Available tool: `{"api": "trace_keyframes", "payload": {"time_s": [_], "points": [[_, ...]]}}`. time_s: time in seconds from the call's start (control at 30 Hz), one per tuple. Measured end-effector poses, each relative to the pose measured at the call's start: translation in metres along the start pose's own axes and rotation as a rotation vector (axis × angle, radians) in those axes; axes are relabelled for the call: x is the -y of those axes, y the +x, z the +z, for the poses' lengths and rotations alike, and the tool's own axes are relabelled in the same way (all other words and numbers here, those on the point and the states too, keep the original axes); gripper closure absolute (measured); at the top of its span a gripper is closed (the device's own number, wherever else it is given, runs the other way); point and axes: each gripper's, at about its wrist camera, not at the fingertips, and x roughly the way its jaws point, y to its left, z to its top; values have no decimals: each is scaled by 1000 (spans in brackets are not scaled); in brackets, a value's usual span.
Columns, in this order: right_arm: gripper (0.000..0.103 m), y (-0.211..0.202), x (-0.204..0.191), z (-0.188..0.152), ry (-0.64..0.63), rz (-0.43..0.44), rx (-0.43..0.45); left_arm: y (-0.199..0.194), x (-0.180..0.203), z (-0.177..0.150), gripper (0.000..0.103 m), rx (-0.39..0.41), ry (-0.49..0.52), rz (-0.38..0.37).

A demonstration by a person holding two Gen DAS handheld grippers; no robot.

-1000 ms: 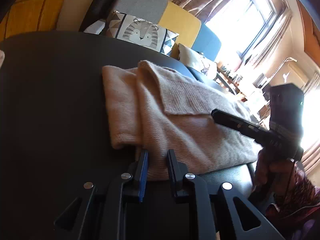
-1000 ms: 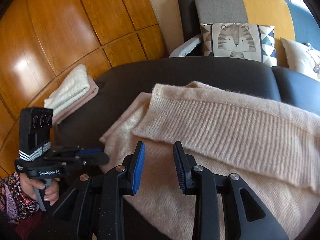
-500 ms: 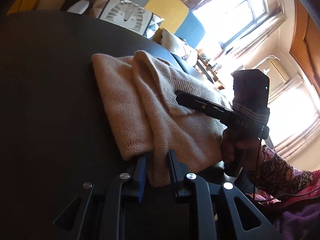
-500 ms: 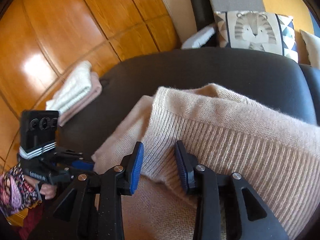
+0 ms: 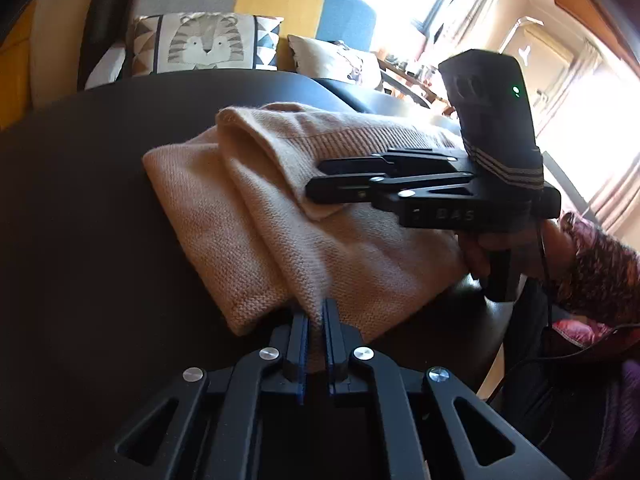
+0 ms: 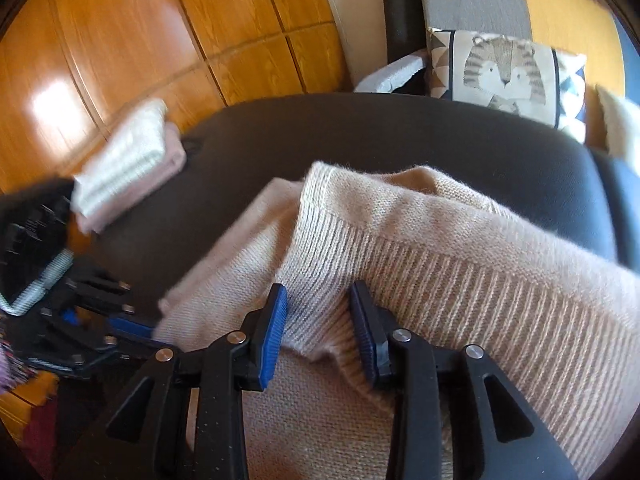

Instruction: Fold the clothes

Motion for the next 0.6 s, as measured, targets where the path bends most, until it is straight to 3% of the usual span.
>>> {"api": "trace_keyframes", "payload": {"time_s": [0.17,0.47,0.6], "points": [[67,1,2,0,29,-5,-5,-9,2,-5,99,-10,44,-9],[67,-1,4,-2,35,6,2,-4,-7,-20,100,-12,-19,-52],[67,-2,6,-1,38,12,5,-6,-3,-15,96,-59,13,-9]]}}
